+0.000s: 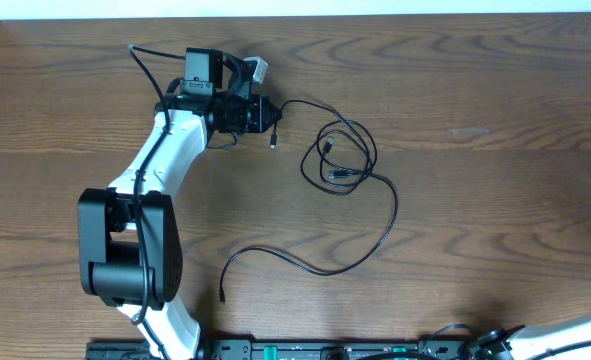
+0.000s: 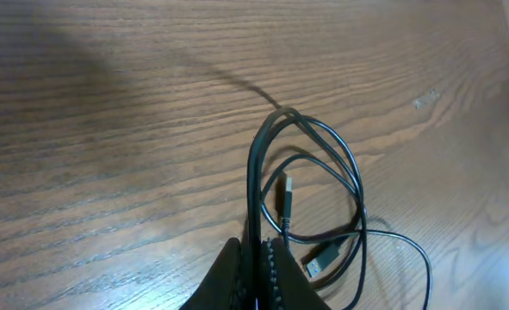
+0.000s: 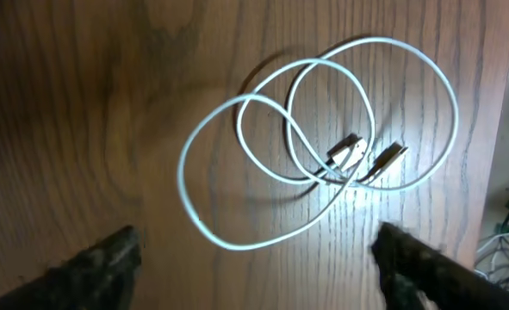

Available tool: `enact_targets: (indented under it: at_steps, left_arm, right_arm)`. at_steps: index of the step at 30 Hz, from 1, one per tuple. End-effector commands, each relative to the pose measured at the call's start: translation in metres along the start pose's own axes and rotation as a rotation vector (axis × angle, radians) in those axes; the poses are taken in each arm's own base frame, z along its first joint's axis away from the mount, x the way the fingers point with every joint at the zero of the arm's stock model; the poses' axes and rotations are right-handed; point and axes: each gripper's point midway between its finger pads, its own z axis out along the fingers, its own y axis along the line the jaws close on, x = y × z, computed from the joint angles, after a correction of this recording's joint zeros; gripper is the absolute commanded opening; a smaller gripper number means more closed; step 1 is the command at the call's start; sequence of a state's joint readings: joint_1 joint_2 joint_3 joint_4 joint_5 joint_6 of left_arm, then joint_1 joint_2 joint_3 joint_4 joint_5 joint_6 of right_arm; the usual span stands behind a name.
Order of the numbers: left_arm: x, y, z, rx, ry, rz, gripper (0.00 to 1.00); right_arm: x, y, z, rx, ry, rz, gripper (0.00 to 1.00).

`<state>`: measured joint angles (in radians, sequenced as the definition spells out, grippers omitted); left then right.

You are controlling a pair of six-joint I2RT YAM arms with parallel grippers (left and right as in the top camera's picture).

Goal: Untangle cables

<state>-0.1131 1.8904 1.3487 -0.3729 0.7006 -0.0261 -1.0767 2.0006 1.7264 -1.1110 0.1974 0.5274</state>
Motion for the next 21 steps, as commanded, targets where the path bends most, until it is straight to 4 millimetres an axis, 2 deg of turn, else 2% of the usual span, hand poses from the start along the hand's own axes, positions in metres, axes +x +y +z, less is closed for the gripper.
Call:
enact_targets:
  at_steps: [1, 5, 9, 12, 15, 18, 21]
  left_arm:
    - [0.000, -0.008, -0.003, 0.027, -0.005, 0.010, 0.08]
    - [0.000, -0.008, -0.003, 0.027, -0.005, 0.010, 0.08]
    - [0.000, -0.008, -0.004, 0.027, -0.005, 0.009, 0.08]
    - [0.000, -0.009, -0.004, 0.035, -0.003, 0.009, 0.08]
    - [0.000, -0.013, -0.004, 0.057, -0.002, 0.009, 0.08]
    - [0.001, -0.013, -0.004, 0.057, 0.002, 0.007, 0.08]
    - [0.004, -0.012, -0.004, 0.055, 0.010, 0.003, 0.08]
  right_arm:
    - [-0.006, 0.001, -0.030, -0.038, -0.045, 0.025, 0.89]
    - [-0.007, -0.007, -0.062, -0.063, -0.094, 0.062, 0.91]
    - [-0.007, -0.016, -0.106, -0.114, -0.174, 0.097, 0.92]
    - [0.001, -0.017, -0.134, -0.148, -0.219, 0.095, 0.93]
    - [0.012, -0.017, -0.151, -0.152, -0.240, 0.075, 0.94]
    - [0.034, -0.008, -0.164, -0.165, -0.222, 0.018, 0.94]
    - [0.055, 0.017, -0.175, -0.228, -0.208, -0.097, 0.94]
